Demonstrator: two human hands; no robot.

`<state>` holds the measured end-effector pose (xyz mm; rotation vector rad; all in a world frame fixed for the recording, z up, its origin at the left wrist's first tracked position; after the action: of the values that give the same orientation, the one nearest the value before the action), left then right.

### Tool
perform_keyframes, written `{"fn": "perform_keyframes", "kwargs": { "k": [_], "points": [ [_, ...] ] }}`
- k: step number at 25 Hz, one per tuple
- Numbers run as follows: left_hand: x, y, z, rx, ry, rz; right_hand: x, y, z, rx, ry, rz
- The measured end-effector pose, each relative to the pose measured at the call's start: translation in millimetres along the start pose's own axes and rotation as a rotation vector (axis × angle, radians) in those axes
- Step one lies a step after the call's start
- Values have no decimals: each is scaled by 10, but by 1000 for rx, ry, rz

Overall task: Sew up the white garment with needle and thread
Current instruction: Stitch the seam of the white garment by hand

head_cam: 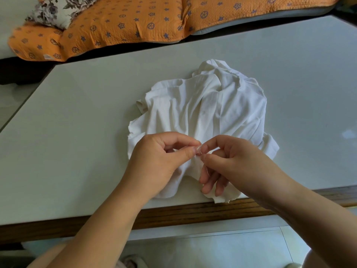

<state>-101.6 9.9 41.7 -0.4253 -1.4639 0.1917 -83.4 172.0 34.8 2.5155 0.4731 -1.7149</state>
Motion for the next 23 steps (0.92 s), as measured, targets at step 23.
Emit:
{"fn": "perform_keyframes", "kwargs": {
  "k": [23],
  "points": [
    [-20,80,17,51,126,97,6,-1,29,143,-123,101]
  ]
}}
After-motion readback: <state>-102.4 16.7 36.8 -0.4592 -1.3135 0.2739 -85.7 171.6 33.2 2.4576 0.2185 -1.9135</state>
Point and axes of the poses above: each hand's wrist, its own z-axis towards the middle knuckle, its own y-axis out of the palm, x = y × z, the point moved 3 cm from there along z, towards the middle knuckle, and after that the axes turned 5 degrees about y, right-handed, at the moved point
